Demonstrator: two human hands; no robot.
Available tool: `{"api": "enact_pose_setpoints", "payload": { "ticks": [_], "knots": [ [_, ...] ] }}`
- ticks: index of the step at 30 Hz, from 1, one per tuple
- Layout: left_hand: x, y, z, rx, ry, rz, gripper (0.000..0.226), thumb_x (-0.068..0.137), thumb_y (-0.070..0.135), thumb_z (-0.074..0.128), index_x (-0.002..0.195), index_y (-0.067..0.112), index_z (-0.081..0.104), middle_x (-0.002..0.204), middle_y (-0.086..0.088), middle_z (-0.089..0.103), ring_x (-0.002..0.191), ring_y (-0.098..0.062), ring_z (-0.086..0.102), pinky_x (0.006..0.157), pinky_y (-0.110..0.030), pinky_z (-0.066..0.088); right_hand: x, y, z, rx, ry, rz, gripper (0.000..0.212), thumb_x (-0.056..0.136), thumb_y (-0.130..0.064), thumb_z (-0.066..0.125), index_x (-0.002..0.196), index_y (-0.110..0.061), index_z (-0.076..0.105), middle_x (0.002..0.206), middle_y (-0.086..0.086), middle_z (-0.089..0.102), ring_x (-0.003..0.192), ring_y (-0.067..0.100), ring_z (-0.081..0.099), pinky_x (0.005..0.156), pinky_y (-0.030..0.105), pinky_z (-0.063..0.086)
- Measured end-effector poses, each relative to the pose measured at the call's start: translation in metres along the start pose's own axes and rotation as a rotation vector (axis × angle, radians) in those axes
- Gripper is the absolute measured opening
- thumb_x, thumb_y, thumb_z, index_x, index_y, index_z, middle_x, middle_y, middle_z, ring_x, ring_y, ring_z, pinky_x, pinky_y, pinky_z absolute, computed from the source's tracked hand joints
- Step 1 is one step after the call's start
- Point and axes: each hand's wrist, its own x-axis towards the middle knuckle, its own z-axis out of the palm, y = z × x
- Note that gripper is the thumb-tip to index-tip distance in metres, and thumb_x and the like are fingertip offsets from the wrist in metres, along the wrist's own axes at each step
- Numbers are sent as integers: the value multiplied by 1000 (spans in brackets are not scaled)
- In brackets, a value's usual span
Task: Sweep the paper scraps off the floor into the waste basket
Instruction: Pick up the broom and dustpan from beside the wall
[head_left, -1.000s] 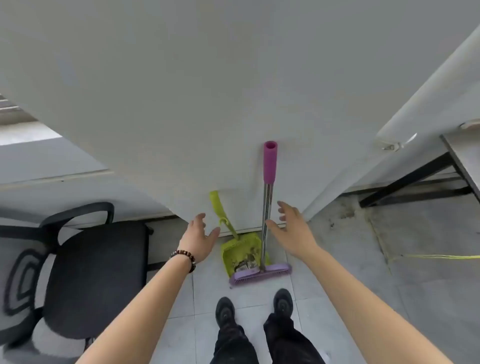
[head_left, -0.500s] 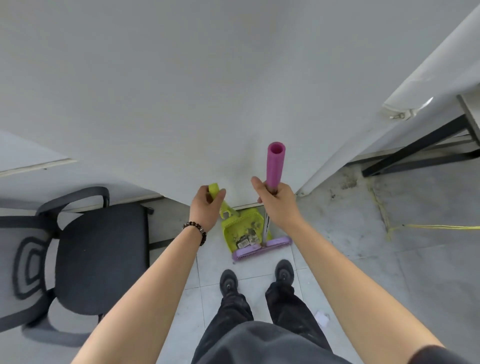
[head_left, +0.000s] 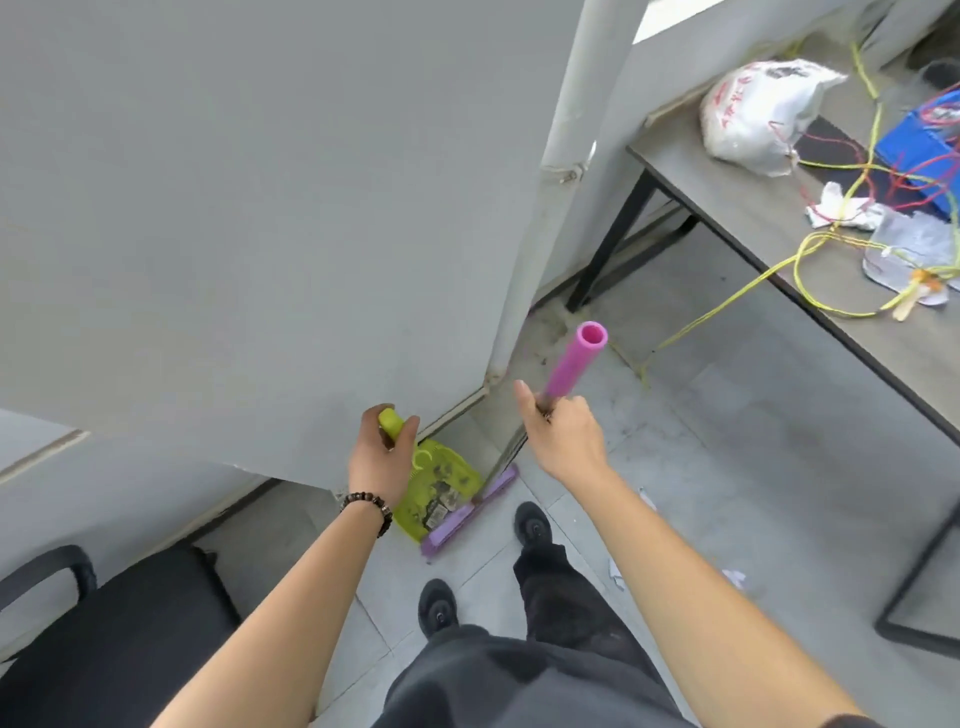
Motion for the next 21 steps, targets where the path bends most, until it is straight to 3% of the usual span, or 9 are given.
{"api": "enact_pose_setpoints", "payload": {
  "ticks": [2, 4, 5, 7, 10, 13, 15, 19, 21],
  "knots": [
    [-4, 3, 9, 18, -33, 27, 27, 91, 46, 59, 106, 26, 49, 76, 1, 59, 67, -20, 56, 59, -30, 46, -19, 21, -9, 312, -149, 195, 48, 92, -64, 40, 92, -19, 57, 79, 4, 57, 74, 26, 64, 68, 34, 50],
    [-11, 8, 20, 22, -61, 49, 30, 89, 47, 61, 98, 20, 52, 77, -1, 60, 70, -24, 58, 67, -36, 50, -42, 41, -22, 830, -327, 338, 23, 99, -22, 46, 119, -14, 52, 97, 15, 65, 87, 31, 69, 78, 36, 55],
    [-16, 13, 26, 40, -77, 65, 30, 88, 47, 61, 96, 19, 53, 78, -1, 61, 73, -25, 59, 70, -38, 51, -53, 51, -28, 1018, -346, 376, 32, 95, -3, 39, 124, -12, 50, 107, 23, 65, 96, 35, 69, 85, 38, 55],
    [-26, 22, 40, 95, -117, 112, 31, 89, 45, 62, 96, 16, 55, 81, -4, 63, 77, -28, 60, 74, -38, 51, -71, 73, -36, 1228, -279, 435, 52, 85, 10, 26, 125, -11, 52, 117, 31, 62, 108, 41, 65, 96, 43, 52],
    [-47, 40, 63, 142, -183, 189, 36, 90, 43, 63, 95, 9, 54, 78, -3, 59, 76, -29, 57, 70, -35, 47, -97, 108, -52, 1399, -113, 467, 49, 85, 4, 25, 123, -10, 54, 110, 30, 63, 108, 43, 63, 92, 43, 51],
    [-71, 58, 90, 160, -233, 257, 34, 91, 41, 63, 92, 9, 51, 74, 1, 54, 66, -22, 57, 61, -28, 45, -119, 145, -77, 1590, -13, 521, 43, 90, -23, 33, 120, -5, 59, 115, 36, 59, 109, 47, 61, 93, 44, 50],
    [-89, 71, 109, 170, -267, 293, 31, 91, 36, 64, 91, 9, 50, 74, 1, 52, 62, -18, 55, 53, -21, 41, -131, 167, -96, 1678, 28, 554, 47, 93, -43, 42, 114, -5, 60, 109, 32, 59, 97, 43, 64, 85, 40, 52],
    [-117, 82, 146, 238, -254, 329, 34, 88, 38, 67, 90, 8, 52, 80, -4, 56, 78, -26, 53, 69, -30, 37, -157, 202, -135, 1652, -38, 528, 26, 92, -25, 50, 94, -5, 67, 101, 23, 54, 82, 33, 62, 70, 32, 55],
    [-130, 80, 163, 266, -234, 318, 36, 87, 41, 67, 92, 7, 55, 82, -5, 59, 82, -28, 55, 73, -31, 39, -166, 221, -148, 1582, -78, 462, 36, 95, -17, 47, 71, -4, 72, 109, 23, 53, 86, 34, 62, 69, 32, 56]
  ]
}}
